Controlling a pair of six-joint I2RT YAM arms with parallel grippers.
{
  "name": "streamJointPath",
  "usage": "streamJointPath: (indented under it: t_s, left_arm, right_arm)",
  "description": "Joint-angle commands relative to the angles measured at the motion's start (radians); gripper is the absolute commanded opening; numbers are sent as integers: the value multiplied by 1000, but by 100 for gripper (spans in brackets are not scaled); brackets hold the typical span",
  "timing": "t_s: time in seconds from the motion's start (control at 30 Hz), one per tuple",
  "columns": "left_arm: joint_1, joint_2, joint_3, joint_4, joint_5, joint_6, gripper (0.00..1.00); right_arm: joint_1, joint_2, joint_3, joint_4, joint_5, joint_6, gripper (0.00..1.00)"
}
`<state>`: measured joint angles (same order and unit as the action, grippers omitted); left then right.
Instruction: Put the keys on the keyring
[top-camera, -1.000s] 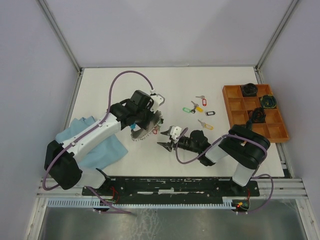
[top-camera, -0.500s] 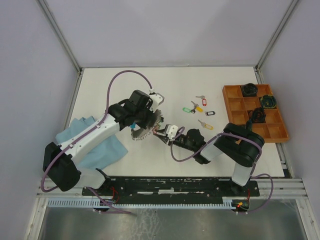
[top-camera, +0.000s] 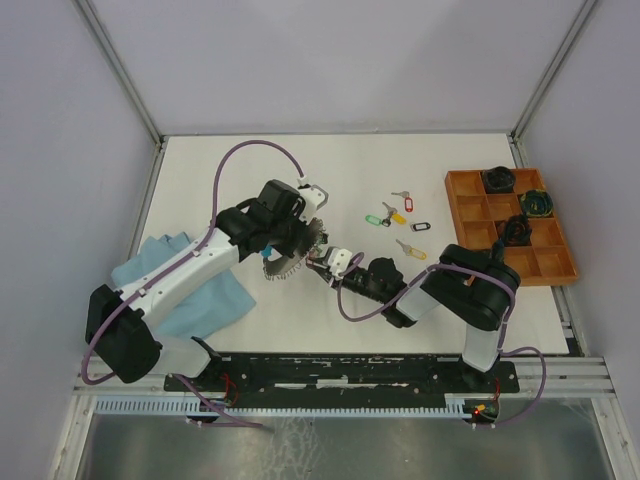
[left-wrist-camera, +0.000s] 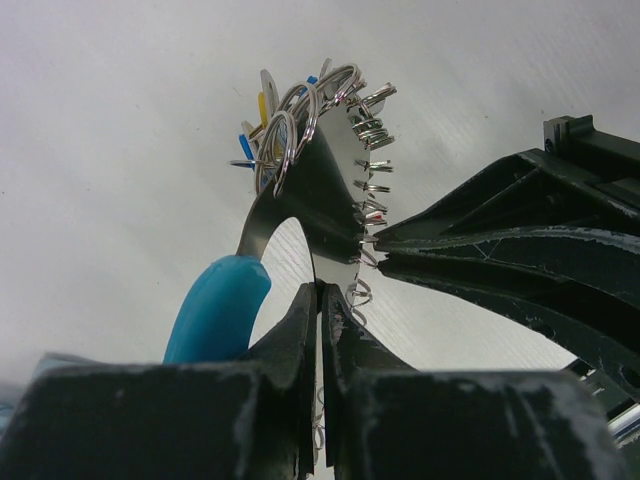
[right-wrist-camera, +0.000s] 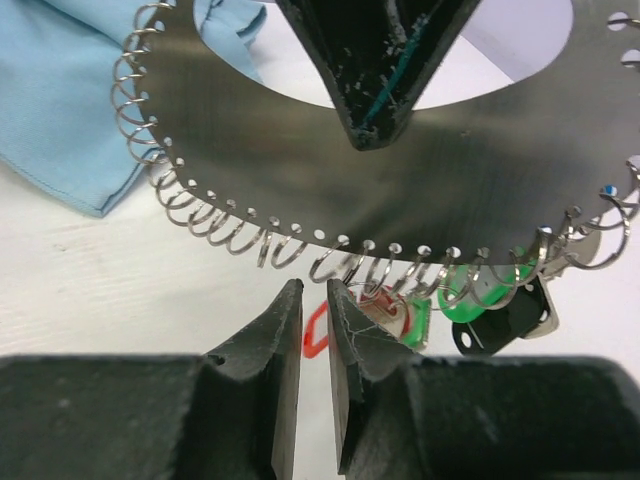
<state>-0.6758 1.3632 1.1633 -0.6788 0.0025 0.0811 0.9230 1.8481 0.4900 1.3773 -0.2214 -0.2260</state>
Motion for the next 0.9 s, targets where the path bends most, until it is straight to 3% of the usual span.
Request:
streamJointPath:
  t_s: [0.0,0.57,0.87]
  left_arm:
    - [-2,-44,7,65,14,-21,3]
    - [-2,-43,6,65,11,-21,3]
    - [-2,-39,7,65,22,-24,3]
  right_arm:
    - [4,4,14,65,74,-7,24]
    - [4,-8,-4,65,110,3,29]
    - [5,-13,11,65,77,20,25]
